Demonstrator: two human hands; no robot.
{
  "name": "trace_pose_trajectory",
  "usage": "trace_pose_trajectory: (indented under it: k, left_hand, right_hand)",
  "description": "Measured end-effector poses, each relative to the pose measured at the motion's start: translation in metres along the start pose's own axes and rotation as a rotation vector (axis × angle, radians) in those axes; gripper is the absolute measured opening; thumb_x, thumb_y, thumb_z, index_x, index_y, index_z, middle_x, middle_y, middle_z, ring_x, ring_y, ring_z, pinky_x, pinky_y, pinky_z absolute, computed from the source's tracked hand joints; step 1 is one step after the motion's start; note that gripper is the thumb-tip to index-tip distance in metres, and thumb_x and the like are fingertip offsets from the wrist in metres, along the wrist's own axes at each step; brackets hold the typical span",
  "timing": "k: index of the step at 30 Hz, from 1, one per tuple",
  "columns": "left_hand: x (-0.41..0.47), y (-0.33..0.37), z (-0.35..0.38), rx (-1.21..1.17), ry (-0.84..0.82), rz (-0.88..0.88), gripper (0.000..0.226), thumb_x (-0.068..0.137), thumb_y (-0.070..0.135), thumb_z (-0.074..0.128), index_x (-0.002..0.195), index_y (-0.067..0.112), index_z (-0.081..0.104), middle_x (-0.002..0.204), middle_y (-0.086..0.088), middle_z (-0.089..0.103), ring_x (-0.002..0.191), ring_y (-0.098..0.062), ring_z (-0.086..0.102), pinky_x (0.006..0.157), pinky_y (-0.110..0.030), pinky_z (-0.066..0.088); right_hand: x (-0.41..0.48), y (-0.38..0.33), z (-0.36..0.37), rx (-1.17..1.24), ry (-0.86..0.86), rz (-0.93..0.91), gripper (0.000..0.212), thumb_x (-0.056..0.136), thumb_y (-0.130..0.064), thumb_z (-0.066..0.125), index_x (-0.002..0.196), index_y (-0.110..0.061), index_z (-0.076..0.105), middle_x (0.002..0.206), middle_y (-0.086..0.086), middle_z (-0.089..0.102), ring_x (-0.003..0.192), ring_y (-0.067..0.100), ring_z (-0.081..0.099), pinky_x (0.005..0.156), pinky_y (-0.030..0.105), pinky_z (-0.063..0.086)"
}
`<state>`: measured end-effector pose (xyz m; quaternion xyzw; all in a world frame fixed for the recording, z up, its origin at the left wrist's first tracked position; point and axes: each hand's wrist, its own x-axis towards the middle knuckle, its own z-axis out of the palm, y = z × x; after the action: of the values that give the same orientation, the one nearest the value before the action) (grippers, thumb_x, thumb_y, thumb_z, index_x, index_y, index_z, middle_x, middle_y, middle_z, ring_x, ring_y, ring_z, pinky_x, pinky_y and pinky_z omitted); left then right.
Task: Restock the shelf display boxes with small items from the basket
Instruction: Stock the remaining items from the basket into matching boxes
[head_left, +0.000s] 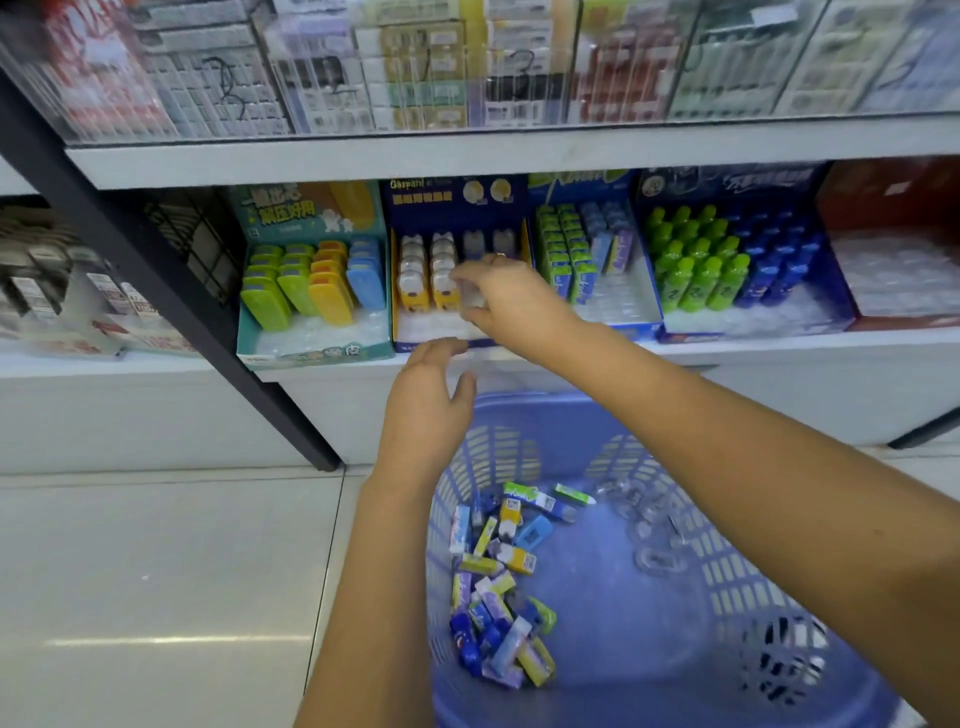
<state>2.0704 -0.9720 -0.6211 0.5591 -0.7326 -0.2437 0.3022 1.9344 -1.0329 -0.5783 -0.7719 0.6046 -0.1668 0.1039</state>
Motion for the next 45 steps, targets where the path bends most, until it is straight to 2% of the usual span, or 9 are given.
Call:
trace_pose_trajectory:
  k: [3, 10, 15, 23, 28, 32, 35, 39, 45]
  left_hand:
    - [-0.005, 0.004, 0.004, 0.028, -0.115, -0.093, 0.018, 0.089, 0.012, 0.056, 0.104, 0.013, 0.066, 0.1, -0.005, 0.068, 0.086, -0.017, 0.062, 0.07, -0.017, 0.04]
    - [-0.061, -0.031, 0.083, 0.547, -0.962, -0.258, 0.027, 0.089, 0.007, 0.056, 0.112, -0.003, 0.061, 0.118, -0.022, 0.06, 0.109, -0.033, 0.059, 0.085, -0.038, 0.048]
    - [-0.097, -0.066, 0.119, 0.677, -1.191, -0.332, 0.043, 0.091, -0.001, 0.046, 0.134, 0.001, 0.042, 0.128, -0.021, 0.052, 0.116, -0.033, 0.054, 0.094, -0.042, 0.046]
    - [-0.102, -0.083, 0.144, 0.695, -1.16, -0.272, 0.034, 0.095, 0.006, 0.048, 0.128, 0.004, 0.05, 0.126, -0.019, 0.055, 0.114, -0.031, 0.055, 0.091, -0.037, 0.044]
    - [-0.102, -0.09, 0.152, 0.686, -1.089, -0.316, 0.033, 0.092, 0.007, 0.052, 0.125, 0.001, 0.05, 0.124, -0.02, 0.056, 0.113, -0.03, 0.055, 0.093, -0.037, 0.043]
    - [-0.099, -0.091, 0.154, 0.683, -1.11, -0.406, 0.03, 0.093, 0.009, 0.055, 0.121, -0.001, 0.055, 0.124, -0.019, 0.057, 0.113, -0.029, 0.056, 0.091, -0.033, 0.045]
    - [-0.095, -0.085, 0.149, 0.613, -1.059, -0.471, 0.019, 0.092, 0.013, 0.058, 0.105, 0.0, 0.059, 0.108, -0.017, 0.061, 0.098, -0.026, 0.061, 0.074, -0.028, 0.044]
    - [-0.074, -0.071, 0.135, 0.425, -0.809, -0.525, 0.04, 0.082, 0.018, 0.067, 0.053, 0.011, 0.04, 0.056, -0.004, 0.039, 0.052, -0.016, 0.041, 0.044, -0.023, 0.031]
    - [-0.026, -0.014, 0.101, -0.059, -0.403, -0.508, 0.02, 0.072, 0.016, 0.073, 0.06, 0.01, 0.058, 0.057, -0.006, 0.057, 0.054, -0.016, 0.054, 0.056, -0.027, 0.041]
  right_hand:
    - [-0.061, 0.016, 0.023, 0.221, 0.072, 0.058, 0.024, 0.087, -0.014, 0.06, 0.111, -0.01, 0.058, 0.094, 0.009, 0.062, 0.077, 0.02, 0.054, 0.076, 0.033, 0.045]
    - [-0.177, 0.056, 0.13, 0.18, -0.744, 0.186, 0.034, 0.08, -0.019, 0.069, 0.112, -0.012, 0.062, 0.108, 0.009, 0.066, 0.099, 0.024, 0.061, 0.071, 0.025, 0.04]
    - [-0.204, 0.056, 0.173, 0.194, -0.987, 0.02, 0.043, 0.074, -0.01, 0.073, 0.115, -0.01, 0.062, 0.111, 0.013, 0.064, 0.099, 0.03, 0.06, 0.081, 0.032, 0.045]
    - [-0.205, 0.045, 0.209, 0.249, -0.894, 0.005, 0.044, 0.071, -0.02, 0.079, 0.111, -0.01, 0.063, 0.119, 0.009, 0.059, 0.106, 0.027, 0.057, 0.088, 0.033, 0.047]
    - [-0.203, 0.04, 0.214, 0.223, -0.911, 0.021, 0.021, 0.074, -0.008, 0.076, 0.087, -0.013, 0.061, 0.093, 0.011, 0.059, 0.083, 0.02, 0.05, 0.071, 0.03, 0.04]
    - [-0.207, 0.04, 0.208, 0.084, -0.994, -0.066, 0.038, 0.08, -0.01, 0.07, 0.116, -0.003, 0.061, 0.114, 0.017, 0.063, 0.1, 0.032, 0.059, 0.082, 0.037, 0.049]
    - [-0.212, 0.037, 0.202, -0.015, -1.004, -0.121, 0.034, 0.089, -0.025, 0.062, 0.111, 0.001, 0.063, 0.111, 0.019, 0.063, 0.101, 0.035, 0.059, 0.084, 0.042, 0.051]
    - [-0.204, 0.048, 0.184, -0.004, -1.005, 0.009, 0.027, 0.09, -0.023, 0.058, 0.104, 0.0, 0.062, 0.109, 0.02, 0.061, 0.1, 0.033, 0.059, 0.078, 0.036, 0.047]
    - [-0.156, 0.097, 0.089, 0.279, -0.796, 0.246, 0.037, 0.077, -0.01, 0.073, 0.105, -0.02, 0.051, 0.081, 0.003, 0.057, 0.071, 0.018, 0.051, 0.055, 0.019, 0.04]
